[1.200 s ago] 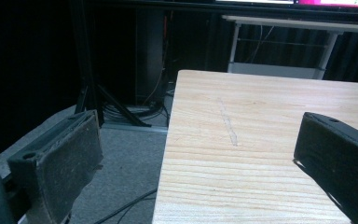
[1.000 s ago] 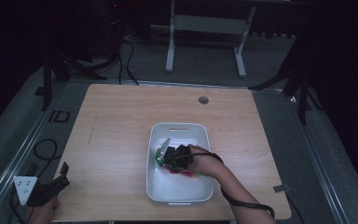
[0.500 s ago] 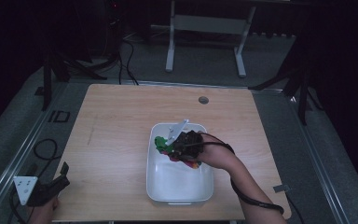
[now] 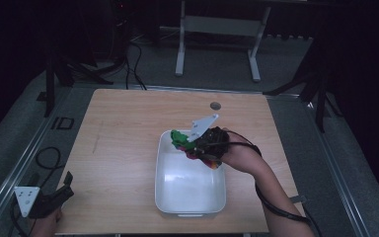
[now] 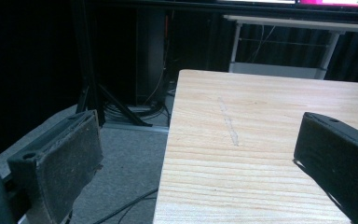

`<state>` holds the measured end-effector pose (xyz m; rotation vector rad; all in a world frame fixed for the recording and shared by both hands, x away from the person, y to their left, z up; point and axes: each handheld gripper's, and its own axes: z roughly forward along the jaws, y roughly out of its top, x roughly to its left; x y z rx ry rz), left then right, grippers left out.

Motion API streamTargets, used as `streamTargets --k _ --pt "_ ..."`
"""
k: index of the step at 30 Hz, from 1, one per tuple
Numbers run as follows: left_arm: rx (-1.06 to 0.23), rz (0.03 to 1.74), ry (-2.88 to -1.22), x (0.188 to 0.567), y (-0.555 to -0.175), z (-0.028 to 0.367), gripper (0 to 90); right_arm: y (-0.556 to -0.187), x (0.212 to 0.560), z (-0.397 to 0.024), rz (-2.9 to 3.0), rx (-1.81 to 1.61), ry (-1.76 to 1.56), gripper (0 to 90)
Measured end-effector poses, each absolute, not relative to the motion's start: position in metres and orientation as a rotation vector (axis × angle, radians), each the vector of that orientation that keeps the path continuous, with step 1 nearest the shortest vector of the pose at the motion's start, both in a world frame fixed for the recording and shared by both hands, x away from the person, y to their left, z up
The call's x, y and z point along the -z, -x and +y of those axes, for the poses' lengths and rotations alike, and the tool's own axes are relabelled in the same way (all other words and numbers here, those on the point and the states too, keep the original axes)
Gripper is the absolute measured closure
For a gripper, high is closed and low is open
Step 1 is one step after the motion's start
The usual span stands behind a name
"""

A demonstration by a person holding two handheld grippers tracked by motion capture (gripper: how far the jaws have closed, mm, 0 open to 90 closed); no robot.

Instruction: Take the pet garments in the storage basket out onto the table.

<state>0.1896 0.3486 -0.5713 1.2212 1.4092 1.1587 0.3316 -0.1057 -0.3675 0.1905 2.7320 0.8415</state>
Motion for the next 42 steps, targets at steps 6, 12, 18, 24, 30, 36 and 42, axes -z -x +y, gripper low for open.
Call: streamTargets --k 6,12,18,24,30,36,42 --pt "-1.158 1.41 -1.221 0.571 -0.19 0.348 1.3 -0.335 0.354 -0.13 2.688 -0.859 -0.246 74.3" --pt "-1.159 1.41 -1.22 0.571 -0.19 0.348 1.4 -0.339 0.345 -0.159 2.644 -0.849 -0.317 74.3" --pt "-1.162 1.409 -1.221 0.571 -0.19 0.348 1.3 -0.342 0.341 -0.191 2.602 -0.843 -0.4 74.2" --pt "-1.164 1.409 -1.22 0.571 -0.189 0.348 1.4 -0.344 0.339 -0.225 2.564 -0.835 -0.488 74.1" --pt "-1.163 1.41 -1.218 0.571 -0.19 0.348 1.4 -0.345 0.337 -0.254 2.527 -0.839 -0.568 74.1" --pt "-1.163 1.411 -1.219 0.571 -0.19 0.348 1.4 -0.351 0.345 -0.27 2.5 -0.84 -0.635 74.0" --pt "-1.161 1.412 -1.216 0.571 -0.189 0.348 1.4 -0.365 0.375 -0.278 2.509 -0.833 -0.711 73.9"
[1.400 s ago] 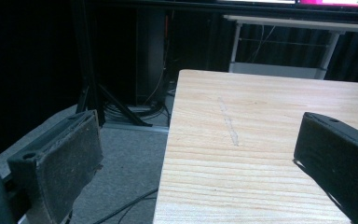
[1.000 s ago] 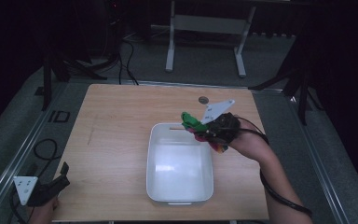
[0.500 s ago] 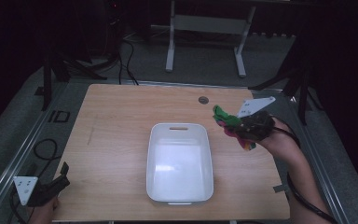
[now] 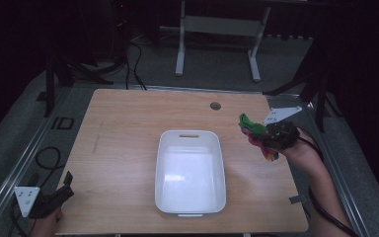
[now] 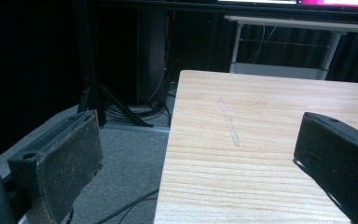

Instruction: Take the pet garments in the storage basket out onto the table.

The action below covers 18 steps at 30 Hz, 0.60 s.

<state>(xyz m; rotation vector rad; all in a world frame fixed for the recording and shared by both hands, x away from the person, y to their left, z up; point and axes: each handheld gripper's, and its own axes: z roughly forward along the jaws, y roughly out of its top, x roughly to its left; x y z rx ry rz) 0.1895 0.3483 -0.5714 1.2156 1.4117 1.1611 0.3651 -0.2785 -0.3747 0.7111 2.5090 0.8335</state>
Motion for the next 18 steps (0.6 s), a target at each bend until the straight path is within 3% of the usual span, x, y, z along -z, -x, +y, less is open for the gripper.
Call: streamTargets --k 18 --pt "-1.16 1.41 -1.222 0.571 -0.19 0.348 1.3 -0.396 0.48 -0.277 2.481 -0.767 -0.88 73.7"
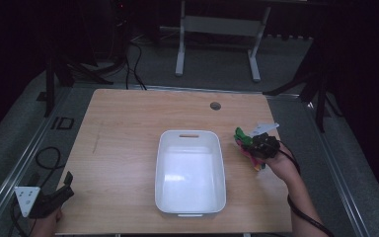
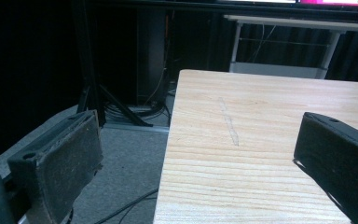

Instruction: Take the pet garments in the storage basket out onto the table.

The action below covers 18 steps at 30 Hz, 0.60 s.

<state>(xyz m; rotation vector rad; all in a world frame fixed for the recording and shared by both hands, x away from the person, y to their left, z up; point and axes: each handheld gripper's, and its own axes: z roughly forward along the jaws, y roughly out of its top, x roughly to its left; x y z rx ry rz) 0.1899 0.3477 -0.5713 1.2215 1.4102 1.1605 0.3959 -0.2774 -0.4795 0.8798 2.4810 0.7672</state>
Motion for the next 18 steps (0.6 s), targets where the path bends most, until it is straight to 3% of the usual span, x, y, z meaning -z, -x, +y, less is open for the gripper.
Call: streamTargets --k 18 --pt "-1.159 1.407 -1.225 0.571 -0.19 0.348 1.4 -0.407 0.534 -0.262 2.508 -0.798 -0.979 72.2"
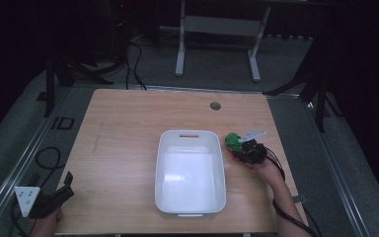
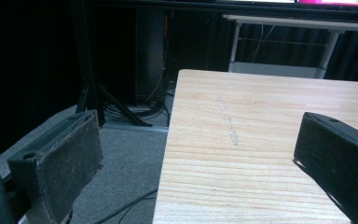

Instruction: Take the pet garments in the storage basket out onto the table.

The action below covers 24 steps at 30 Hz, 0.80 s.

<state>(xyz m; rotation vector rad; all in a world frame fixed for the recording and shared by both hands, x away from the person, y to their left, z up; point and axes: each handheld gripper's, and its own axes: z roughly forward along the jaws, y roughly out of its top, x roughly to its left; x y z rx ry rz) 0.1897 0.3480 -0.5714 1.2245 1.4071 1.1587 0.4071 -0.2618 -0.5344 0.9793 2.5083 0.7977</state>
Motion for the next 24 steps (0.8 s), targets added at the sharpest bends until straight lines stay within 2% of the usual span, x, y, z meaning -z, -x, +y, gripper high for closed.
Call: streamTargets --k 4,13,16,18,24 --pt "-1.156 1.408 -1.223 0.571 -0.19 0.348 1.4 -0.408 0.535 -0.259 2.503 -0.803 -0.99 69.0" --pt "-1.158 1.408 -1.22 0.571 -0.19 0.348 1.4 -0.41 0.525 -0.255 2.565 -0.793 -0.96 40.7" --pt "-1.158 1.408 -1.219 0.571 -0.19 0.348 1.4 -0.409 0.52 -0.254 2.579 -0.782 -0.95 36.6" --pt "-1.159 1.409 -1.22 0.571 -0.19 0.348 1.3 -0.406 0.509 -0.256 2.59 -0.788 -0.945 29.0" --pt "-1.159 1.408 -1.22 0.571 -0.19 0.348 1.3 -0.396 0.49 -0.268 2.544 -0.875 -0.971 19.5"
